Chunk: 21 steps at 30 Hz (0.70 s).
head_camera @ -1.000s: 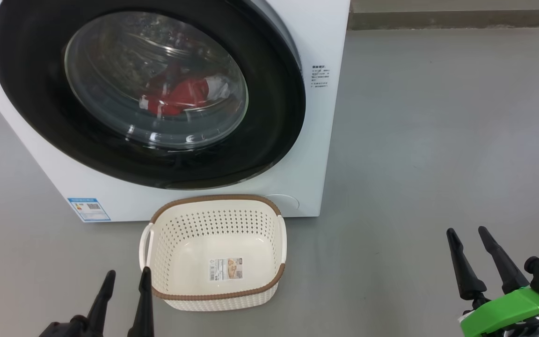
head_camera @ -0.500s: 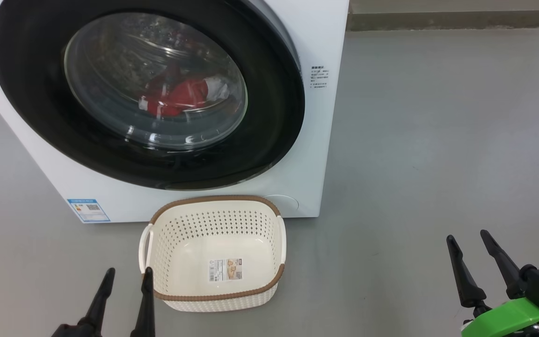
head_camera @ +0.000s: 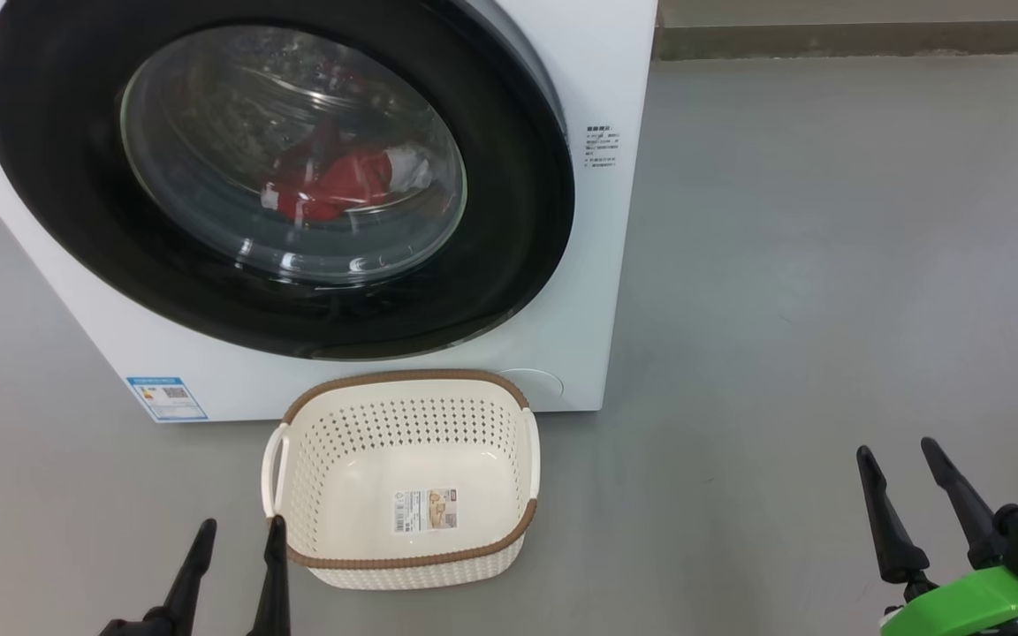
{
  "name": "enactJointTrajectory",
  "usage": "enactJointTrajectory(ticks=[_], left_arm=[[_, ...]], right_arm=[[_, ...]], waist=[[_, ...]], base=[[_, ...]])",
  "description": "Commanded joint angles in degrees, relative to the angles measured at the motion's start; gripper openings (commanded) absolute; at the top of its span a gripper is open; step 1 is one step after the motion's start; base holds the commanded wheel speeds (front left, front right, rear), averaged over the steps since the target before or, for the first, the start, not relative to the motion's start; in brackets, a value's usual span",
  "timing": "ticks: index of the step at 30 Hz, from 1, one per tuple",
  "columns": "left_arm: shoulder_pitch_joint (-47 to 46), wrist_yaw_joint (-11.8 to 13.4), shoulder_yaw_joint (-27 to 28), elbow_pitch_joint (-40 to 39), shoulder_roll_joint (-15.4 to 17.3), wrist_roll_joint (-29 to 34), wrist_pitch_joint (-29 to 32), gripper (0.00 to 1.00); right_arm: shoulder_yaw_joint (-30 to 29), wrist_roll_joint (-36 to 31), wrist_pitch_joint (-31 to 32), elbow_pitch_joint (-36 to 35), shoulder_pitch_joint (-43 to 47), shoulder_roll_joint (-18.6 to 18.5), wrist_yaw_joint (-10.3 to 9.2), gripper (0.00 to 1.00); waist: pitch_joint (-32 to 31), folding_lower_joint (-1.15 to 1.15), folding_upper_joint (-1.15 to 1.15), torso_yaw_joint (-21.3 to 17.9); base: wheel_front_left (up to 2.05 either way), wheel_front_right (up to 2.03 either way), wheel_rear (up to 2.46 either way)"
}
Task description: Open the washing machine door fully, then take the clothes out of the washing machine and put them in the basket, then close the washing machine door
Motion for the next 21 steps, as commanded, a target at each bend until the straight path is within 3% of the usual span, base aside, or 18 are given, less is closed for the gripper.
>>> enactJointTrajectory(ticks=[1,8,9,10,11,12,13,21], left_arm=[[-0.43,-0.52,1.88,-1.13,0.66,-0.43,-0.70,1.00],[-0.45,-0.64,1.71,-1.38,0.66,-0.53,-0.70,1.00],[-0.45,-0.62,1.61,-1.46,0.66,-0.55,-0.70,1.00],[-0.46,-0.58,1.48,-1.55,0.66,-0.59,-0.70,1.00],[-0.47,-0.52,1.33,-1.66,0.66,-0.65,-0.70,1.00],[-0.47,-0.52,1.33,-1.66,0.66,-0.65,-0.70,1.00],[-0.48,-0.43,1.14,-1.80,0.66,-0.74,-0.70,1.00],[-1.91,0.16,-0.82,-2.85,0.66,-1.49,-0.70,1.00]], right_arm=[[0.92,0.24,-0.52,-1.15,-0.03,-0.87,0.43,1.00],[1.06,1.96,-0.52,-1.32,-0.11,-0.35,0.43,1.00],[1.15,2.64,-0.52,-1.40,-0.20,-0.15,0.43,0.89],[1.32,3.44,-0.52,-1.44,-0.32,0.04,0.43,0.42],[1.69,4.23,-0.52,-1.44,-0.53,0.13,0.43,0.11],[1.69,4.23,-0.52,-1.44,-0.53,0.13,0.43,0.11],[2.12,4.95,-0.52,-1.49,-0.88,0.16,0.43,0.00],[6.66,10.73,-0.52,-1.72,-7.84,0.58,0.43,0.00]], waist=[[0.01,0.00,0.00,0.05],[0.01,0.00,0.00,0.23],[0.02,0.00,0.00,0.30],[0.06,0.00,0.00,0.38],[0.12,0.00,0.00,0.47],[0.12,0.00,0.00,0.47],[0.24,0.00,0.00,0.54],[3.00,0.00,0.00,1.94]], base=[[0.00,0.00,0.00],[0.00,0.00,0.00],[0.00,0.00,0.00],[0.00,0.00,0.00],[0.00,0.00,0.00],[0.00,0.00,0.00],[0.00,0.00,0.00],[0.00,0.00,0.00]])
